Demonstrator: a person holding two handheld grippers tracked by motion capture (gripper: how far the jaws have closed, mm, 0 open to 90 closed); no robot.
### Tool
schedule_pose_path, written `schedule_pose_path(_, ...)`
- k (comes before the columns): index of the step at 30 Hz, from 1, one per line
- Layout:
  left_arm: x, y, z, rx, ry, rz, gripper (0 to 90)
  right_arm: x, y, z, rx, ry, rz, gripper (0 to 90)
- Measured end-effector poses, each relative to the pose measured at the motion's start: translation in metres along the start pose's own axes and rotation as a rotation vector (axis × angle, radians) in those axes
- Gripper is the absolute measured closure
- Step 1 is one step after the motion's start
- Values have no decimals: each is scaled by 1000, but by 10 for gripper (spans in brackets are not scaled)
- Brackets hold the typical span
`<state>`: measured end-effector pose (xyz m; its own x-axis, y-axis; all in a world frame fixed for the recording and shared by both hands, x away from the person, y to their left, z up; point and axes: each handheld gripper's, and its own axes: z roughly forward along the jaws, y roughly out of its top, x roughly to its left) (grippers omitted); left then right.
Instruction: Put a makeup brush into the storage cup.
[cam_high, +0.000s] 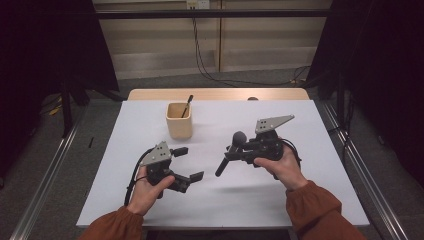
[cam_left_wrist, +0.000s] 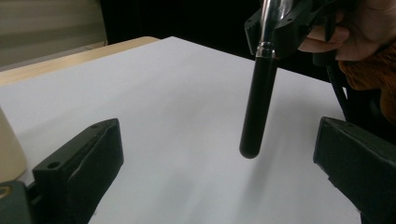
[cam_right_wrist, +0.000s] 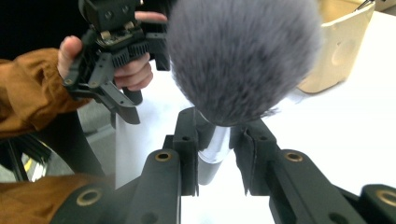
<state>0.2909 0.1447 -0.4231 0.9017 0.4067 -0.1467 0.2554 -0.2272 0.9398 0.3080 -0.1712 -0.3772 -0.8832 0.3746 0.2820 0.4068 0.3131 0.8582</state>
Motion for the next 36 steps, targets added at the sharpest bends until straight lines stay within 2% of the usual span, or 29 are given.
schedule_pose_path(5, -1, 2, 5, 3, -2, 4, 16, -1, 8, 6, 76, -17, -20, 715)
schedule_pose_path(13, 0, 4, 10, 22, 9, 19, 21, -2, 14, 14, 155, -32, -30, 715)
schedule_pose_path(23, 0, 8, 26, 54, -10, 35, 21, -4, 17, 20, 251, -41, -35, 715)
schedule_pose_path(27, -2, 8, 33, 71, -29, 41, 21, -4, 20, 22, 275, -43, -35, 715)
schedule_pose_path(29, -1, 7, 35, 78, -42, 31, 25, -4, 21, 24, 280, -42, -36, 715)
schedule_pose_path(34, 1, 7, 43, 67, -62, 21, 56, -3, 24, 27, 293, -41, -38, 715)
schedule_pose_path(36, -1, 7, 46, 87, -71, 35, 56, -3, 25, 29, 298, -38, -46, 715)
